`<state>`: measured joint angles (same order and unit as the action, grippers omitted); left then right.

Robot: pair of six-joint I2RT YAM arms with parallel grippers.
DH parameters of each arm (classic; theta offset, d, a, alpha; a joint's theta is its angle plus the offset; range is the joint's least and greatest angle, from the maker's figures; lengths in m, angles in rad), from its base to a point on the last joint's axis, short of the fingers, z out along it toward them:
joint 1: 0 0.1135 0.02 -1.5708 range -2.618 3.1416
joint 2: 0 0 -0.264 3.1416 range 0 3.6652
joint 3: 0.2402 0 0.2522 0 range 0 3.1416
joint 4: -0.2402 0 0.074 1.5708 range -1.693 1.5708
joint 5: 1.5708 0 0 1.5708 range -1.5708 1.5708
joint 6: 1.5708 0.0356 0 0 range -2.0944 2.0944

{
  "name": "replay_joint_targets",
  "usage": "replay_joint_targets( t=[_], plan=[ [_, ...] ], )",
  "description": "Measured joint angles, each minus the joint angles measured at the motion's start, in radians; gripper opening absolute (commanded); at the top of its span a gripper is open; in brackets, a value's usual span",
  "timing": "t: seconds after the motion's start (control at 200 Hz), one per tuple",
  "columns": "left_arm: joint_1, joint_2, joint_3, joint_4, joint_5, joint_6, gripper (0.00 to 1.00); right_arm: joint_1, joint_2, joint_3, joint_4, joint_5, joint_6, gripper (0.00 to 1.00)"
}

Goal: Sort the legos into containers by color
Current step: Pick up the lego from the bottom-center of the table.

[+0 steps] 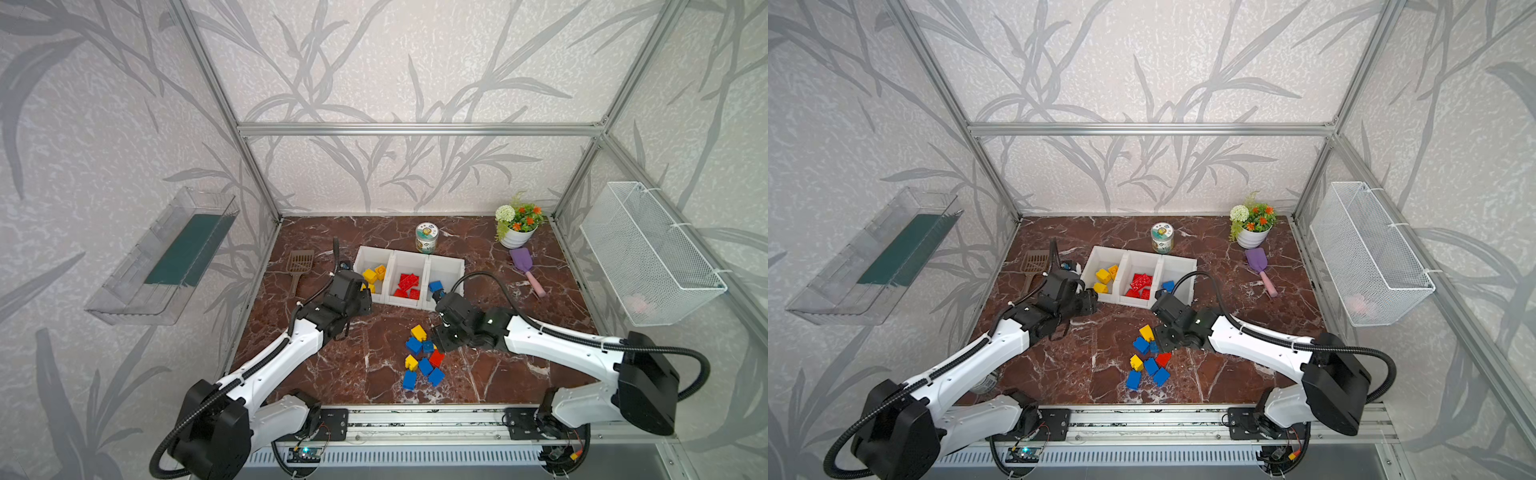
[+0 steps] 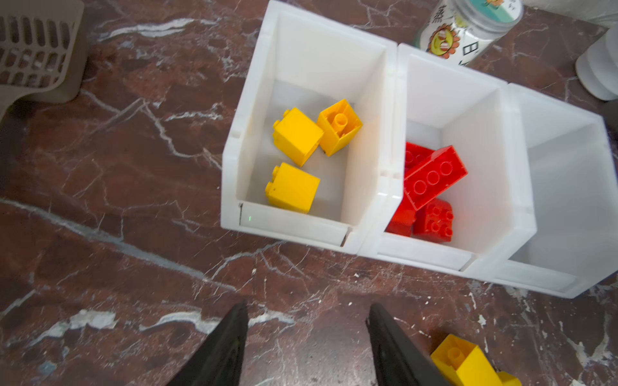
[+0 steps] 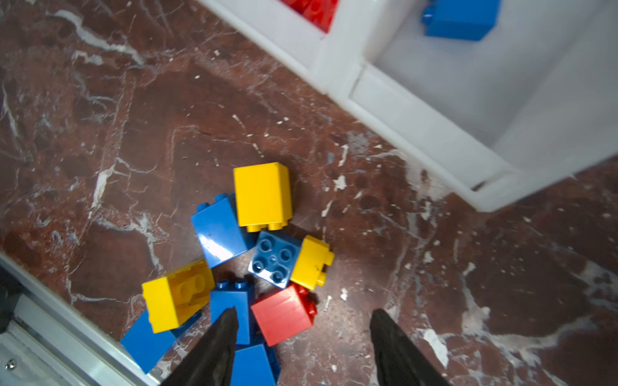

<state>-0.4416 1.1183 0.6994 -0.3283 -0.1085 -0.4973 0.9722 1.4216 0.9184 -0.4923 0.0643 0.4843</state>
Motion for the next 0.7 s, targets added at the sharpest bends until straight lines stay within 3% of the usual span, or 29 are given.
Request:
replay_joint_targets(
  t=[0.38, 0.7],
  plan=[
    [0.036, -0.145, -0.106, -0.025, -0.010, -0.066, 0.61, 0.175, 0.165, 0.139, -0.021, -0.033, -0.015, 0.56],
    [0.037, -0.216, -0.158, -0.035, 0.003, -0.098, 0.61, 0.218, 0.267, 0.204, -0.072, -0.015, -0.002, 0.46]
  ],
)
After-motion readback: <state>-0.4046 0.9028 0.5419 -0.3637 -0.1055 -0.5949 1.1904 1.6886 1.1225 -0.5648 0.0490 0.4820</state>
